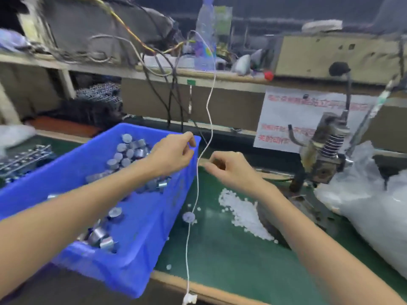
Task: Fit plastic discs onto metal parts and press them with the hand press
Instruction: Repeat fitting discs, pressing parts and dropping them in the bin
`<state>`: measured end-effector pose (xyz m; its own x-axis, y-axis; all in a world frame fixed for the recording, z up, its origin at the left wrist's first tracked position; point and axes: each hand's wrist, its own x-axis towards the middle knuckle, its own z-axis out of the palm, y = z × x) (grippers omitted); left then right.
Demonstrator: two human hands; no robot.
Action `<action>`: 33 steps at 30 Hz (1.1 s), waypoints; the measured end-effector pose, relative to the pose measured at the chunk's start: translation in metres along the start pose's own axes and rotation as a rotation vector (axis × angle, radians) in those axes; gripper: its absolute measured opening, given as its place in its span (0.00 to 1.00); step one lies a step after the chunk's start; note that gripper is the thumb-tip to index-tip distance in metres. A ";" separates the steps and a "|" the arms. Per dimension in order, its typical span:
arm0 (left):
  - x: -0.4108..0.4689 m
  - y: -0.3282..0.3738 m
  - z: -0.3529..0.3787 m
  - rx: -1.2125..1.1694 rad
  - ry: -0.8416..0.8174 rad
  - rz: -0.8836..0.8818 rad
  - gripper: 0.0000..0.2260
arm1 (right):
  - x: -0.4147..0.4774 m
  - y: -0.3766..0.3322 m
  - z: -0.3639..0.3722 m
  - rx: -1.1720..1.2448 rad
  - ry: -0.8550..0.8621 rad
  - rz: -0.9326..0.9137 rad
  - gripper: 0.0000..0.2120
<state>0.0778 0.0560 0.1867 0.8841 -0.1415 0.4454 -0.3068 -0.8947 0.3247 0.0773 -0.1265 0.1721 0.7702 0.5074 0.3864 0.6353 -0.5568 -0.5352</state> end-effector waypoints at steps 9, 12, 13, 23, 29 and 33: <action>-0.054 -0.144 -0.012 0.579 -0.714 -0.331 0.13 | 0.076 -0.068 0.105 -0.178 -0.354 -0.212 0.09; -0.056 -0.159 0.003 0.747 -0.788 -0.188 0.14 | 0.081 -0.057 0.116 -0.346 -0.433 -0.138 0.11; -0.055 -0.161 0.008 0.764 -0.811 -0.171 0.14 | 0.082 -0.055 0.118 -0.370 -0.434 -0.126 0.11; -0.035 -0.121 -0.019 -0.048 -0.217 -0.208 0.12 | 0.083 -0.049 0.123 -0.180 -0.231 -0.060 0.17; -0.004 -0.036 -0.007 -0.161 0.057 -0.125 0.14 | 0.069 -0.021 0.071 0.293 0.084 0.150 0.10; 0.015 0.019 0.026 -0.231 -0.099 -0.015 0.18 | 0.041 0.029 0.033 0.258 0.147 0.300 0.08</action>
<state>0.0946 0.0261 0.1782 0.9157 -0.1800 0.3594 -0.3561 -0.7780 0.5175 0.1254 -0.1000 0.1477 0.9307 0.2380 0.2776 0.3607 -0.4733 -0.8037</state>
